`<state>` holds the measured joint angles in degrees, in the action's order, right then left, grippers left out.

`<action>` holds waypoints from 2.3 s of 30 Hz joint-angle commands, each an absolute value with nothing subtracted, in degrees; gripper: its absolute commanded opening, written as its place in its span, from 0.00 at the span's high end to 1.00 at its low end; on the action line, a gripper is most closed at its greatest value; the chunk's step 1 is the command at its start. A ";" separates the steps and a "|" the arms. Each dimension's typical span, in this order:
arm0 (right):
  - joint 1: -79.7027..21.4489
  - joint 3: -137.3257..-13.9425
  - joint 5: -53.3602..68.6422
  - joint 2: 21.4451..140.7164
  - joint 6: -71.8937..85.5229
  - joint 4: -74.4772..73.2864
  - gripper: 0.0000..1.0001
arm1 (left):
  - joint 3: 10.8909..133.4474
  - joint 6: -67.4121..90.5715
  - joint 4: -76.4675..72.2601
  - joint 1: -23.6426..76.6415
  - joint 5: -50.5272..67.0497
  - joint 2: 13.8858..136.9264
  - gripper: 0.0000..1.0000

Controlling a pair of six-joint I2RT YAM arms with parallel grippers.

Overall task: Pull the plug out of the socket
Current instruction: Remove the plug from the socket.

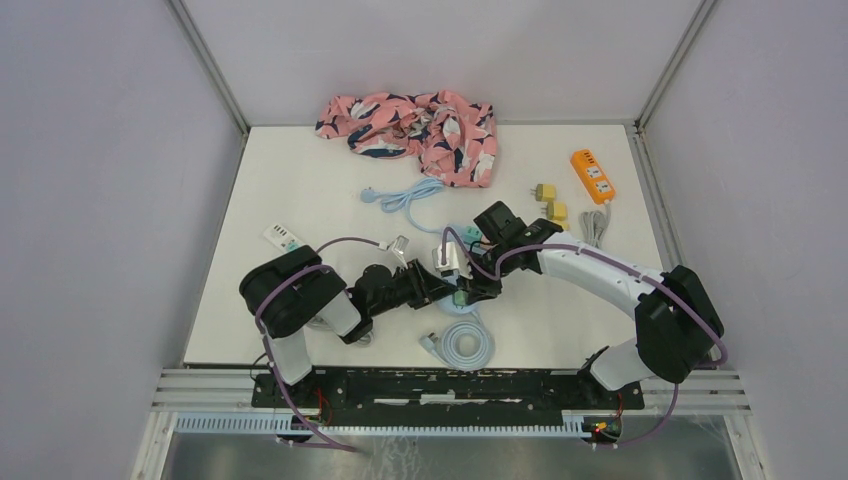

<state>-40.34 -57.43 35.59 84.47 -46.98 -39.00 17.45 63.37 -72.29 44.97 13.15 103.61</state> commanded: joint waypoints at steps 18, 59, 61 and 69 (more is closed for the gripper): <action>-42.49 -59.71 39.31 84.39 -46.43 -40.54 1.00 | 17.58 61.29 -76.75 44.55 10.87 102.36 0.97; -38.31 -60.04 41.08 82.95 -49.99 -44.23 1.00 | 14.58 61.27 -75.75 44.36 5.19 101.11 0.97; -38.17 -60.75 38.30 82.86 -48.04 -43.16 1.00 | 14.11 61.19 -75.40 44.32 4.58 100.85 0.97; -37.50 -61.90 38.79 82.82 -48.47 -45.70 1.00 | 13.30 61.22 -74.45 44.19 2.48 100.05 0.97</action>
